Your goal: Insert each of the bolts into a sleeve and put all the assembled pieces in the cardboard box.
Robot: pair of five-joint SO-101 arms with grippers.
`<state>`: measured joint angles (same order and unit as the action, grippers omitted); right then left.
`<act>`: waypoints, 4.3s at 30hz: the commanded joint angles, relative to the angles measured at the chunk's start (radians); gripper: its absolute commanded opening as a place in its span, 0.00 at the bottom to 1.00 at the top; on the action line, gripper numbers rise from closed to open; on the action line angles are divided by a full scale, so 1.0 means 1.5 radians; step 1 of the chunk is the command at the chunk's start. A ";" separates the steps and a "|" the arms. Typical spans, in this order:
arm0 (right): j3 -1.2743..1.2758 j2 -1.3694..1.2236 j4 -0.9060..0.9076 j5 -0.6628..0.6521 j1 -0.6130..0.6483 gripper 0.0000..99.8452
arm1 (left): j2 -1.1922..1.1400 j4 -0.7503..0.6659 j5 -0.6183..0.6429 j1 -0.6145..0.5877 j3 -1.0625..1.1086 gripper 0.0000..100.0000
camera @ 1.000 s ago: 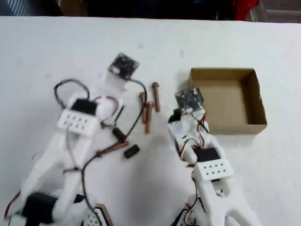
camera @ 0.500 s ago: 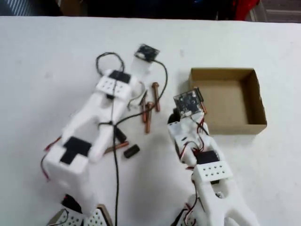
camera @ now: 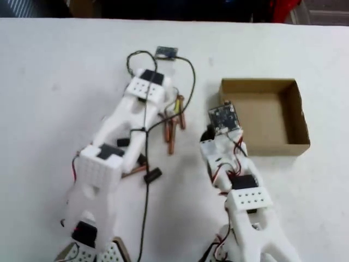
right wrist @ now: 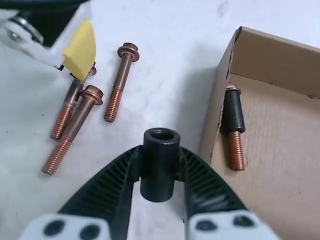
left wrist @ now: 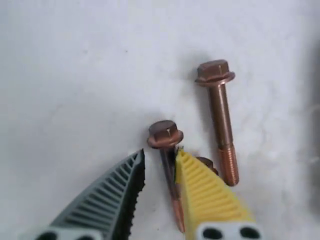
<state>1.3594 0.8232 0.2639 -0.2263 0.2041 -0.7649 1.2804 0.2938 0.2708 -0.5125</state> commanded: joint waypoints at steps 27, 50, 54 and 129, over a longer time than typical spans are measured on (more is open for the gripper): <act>-0.005 0.019 -0.011 -0.009 -0.006 0.02 | -0.076 0.011 0.011 0.003 -0.076 0.10; -0.004 0.019 -0.011 -0.004 -0.001 0.02 | -0.062 0.223 0.006 0.004 -0.206 0.02; -0.004 0.019 -0.011 -0.004 0.001 0.02 | -0.062 0.294 0.005 0.004 -0.276 0.02; 0.220 0.647 0.052 0.119 0.297 0.02 | 1.397 -0.319 -0.146 0.029 0.898 0.02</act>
<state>1.6817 1.7791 0.3590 -0.0591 0.6383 1.2620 0.8984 0.0836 0.3015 0.8301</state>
